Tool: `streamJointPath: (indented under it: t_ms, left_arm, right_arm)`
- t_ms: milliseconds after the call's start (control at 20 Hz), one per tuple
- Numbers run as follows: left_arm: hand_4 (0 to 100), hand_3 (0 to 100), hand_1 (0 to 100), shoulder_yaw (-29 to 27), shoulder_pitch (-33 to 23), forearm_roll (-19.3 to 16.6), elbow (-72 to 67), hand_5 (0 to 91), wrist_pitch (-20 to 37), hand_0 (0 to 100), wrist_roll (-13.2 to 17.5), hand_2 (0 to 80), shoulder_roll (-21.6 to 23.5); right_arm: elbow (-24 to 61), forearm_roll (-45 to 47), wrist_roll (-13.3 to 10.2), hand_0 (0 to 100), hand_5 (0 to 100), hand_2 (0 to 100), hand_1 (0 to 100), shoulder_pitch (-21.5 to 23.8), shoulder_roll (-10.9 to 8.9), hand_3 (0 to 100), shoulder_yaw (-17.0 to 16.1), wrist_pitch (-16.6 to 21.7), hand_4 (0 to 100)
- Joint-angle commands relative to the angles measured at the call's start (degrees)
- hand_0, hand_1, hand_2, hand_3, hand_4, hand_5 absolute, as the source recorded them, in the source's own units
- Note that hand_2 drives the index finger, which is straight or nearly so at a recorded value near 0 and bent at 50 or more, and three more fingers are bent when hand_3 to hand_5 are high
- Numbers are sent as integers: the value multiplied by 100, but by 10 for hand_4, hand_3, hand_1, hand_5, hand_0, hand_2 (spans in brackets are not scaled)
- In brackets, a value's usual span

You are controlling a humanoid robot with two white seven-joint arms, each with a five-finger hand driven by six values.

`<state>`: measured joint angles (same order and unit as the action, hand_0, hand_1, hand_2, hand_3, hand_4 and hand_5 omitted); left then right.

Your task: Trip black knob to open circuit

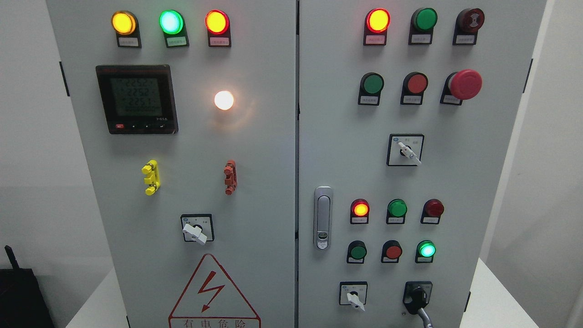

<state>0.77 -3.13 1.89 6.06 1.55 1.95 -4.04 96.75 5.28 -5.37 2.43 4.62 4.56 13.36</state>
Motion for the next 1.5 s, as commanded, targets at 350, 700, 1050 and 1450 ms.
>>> streamJointPath:
  t_ms: [350,700,1050,1450]
  left_arm:
    - [0,0,389,-7,23,13,1,0,12,120,-1,0,-9]
    - [0,0,389,-7,14,13,1,0,12,120,-1,0,-9]
    - [0,0,389,-7,23,13,1,0,12,120,-1,0,0]
    - [0,0,389,-7,23,13,1,0,12,120,-1,0,-9]
  right_arm:
    - [160,8,160,61,1000,10,113,-85,-5,1000,-25,97,1000]
    - [143,8,160,61,1000,10,115,-76,-5,1000,-96,44,1000]
    - [116,8,160,61,1000,10,116,-76,-5,1000,-148,-9,1000]
    - [108,17,151,61,1000,9,116,-41,-23,1000,-262,-9,1000]
